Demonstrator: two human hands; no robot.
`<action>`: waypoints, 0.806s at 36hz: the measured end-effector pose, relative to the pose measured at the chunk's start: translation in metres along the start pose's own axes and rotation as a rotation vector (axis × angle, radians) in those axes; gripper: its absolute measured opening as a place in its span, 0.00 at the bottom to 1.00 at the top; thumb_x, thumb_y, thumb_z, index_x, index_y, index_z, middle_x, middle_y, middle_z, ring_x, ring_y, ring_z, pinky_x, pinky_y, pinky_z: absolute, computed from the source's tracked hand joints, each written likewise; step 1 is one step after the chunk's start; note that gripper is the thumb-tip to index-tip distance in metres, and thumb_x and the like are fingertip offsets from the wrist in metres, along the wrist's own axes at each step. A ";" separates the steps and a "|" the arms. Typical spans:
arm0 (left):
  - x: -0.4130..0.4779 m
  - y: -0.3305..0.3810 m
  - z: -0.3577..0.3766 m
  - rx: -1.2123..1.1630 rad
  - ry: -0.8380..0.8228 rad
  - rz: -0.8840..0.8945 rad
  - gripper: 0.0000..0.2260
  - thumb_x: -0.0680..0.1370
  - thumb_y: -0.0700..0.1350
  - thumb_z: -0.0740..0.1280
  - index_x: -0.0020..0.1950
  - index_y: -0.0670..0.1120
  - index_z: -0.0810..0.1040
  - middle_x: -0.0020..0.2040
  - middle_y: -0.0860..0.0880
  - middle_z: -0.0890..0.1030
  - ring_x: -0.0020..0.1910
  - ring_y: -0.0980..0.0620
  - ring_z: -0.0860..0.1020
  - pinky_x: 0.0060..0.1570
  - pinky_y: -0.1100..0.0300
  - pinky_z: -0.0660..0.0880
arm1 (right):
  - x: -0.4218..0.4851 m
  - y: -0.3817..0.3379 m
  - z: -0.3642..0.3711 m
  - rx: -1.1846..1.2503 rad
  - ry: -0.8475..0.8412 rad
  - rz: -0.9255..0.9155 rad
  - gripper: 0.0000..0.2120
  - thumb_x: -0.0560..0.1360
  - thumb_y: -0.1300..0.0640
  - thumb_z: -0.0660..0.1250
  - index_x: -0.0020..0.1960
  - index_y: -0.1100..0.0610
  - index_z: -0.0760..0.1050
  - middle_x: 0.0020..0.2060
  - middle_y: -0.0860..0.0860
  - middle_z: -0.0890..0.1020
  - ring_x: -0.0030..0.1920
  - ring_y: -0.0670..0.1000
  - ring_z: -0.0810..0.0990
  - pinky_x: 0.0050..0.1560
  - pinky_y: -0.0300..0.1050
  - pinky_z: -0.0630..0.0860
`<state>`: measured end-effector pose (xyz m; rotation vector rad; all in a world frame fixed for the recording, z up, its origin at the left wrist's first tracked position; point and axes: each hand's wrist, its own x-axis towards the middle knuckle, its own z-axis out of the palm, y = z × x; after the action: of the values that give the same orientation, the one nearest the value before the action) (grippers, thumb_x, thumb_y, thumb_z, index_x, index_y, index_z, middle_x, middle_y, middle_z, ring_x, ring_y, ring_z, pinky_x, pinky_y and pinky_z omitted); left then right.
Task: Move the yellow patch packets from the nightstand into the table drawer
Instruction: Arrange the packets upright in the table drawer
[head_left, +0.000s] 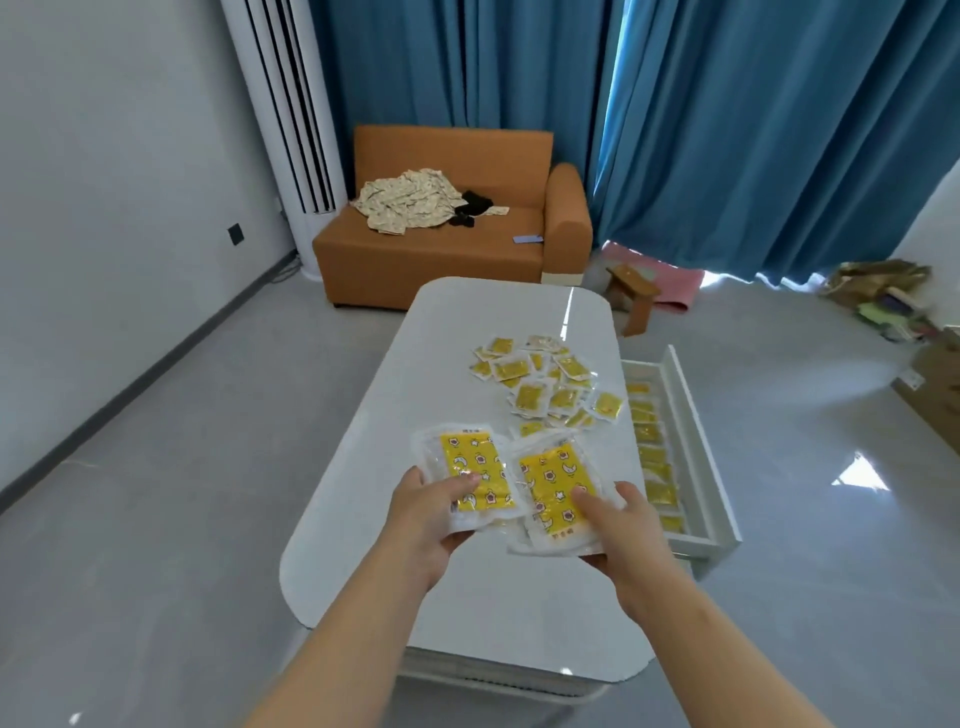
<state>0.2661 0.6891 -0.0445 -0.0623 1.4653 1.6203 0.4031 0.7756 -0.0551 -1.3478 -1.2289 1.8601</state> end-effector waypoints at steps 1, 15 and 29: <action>0.002 -0.006 0.017 -0.008 0.001 -0.006 0.09 0.74 0.31 0.66 0.48 0.44 0.74 0.43 0.45 0.81 0.40 0.47 0.80 0.31 0.57 0.80 | 0.008 -0.004 -0.016 -0.006 0.002 0.009 0.07 0.77 0.62 0.64 0.43 0.53 0.69 0.39 0.52 0.77 0.38 0.52 0.77 0.41 0.47 0.76; 0.109 -0.081 0.239 0.062 0.032 -0.040 0.14 0.74 0.32 0.67 0.56 0.45 0.73 0.45 0.47 0.81 0.39 0.50 0.80 0.31 0.60 0.77 | 0.175 -0.058 -0.194 -0.116 0.011 0.116 0.03 0.76 0.63 0.64 0.49 0.58 0.72 0.40 0.54 0.80 0.39 0.55 0.79 0.44 0.50 0.77; 0.253 -0.113 0.391 0.135 0.155 -0.094 0.11 0.73 0.32 0.68 0.46 0.47 0.72 0.44 0.48 0.80 0.42 0.49 0.79 0.43 0.54 0.77 | 0.384 -0.109 -0.293 -0.367 -0.188 0.330 0.15 0.73 0.65 0.68 0.55 0.53 0.69 0.47 0.54 0.80 0.44 0.57 0.83 0.48 0.57 0.80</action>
<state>0.3940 1.1353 -0.1639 -0.1808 1.6615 1.4646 0.5268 1.2449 -0.1557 -1.6845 -1.5827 2.0956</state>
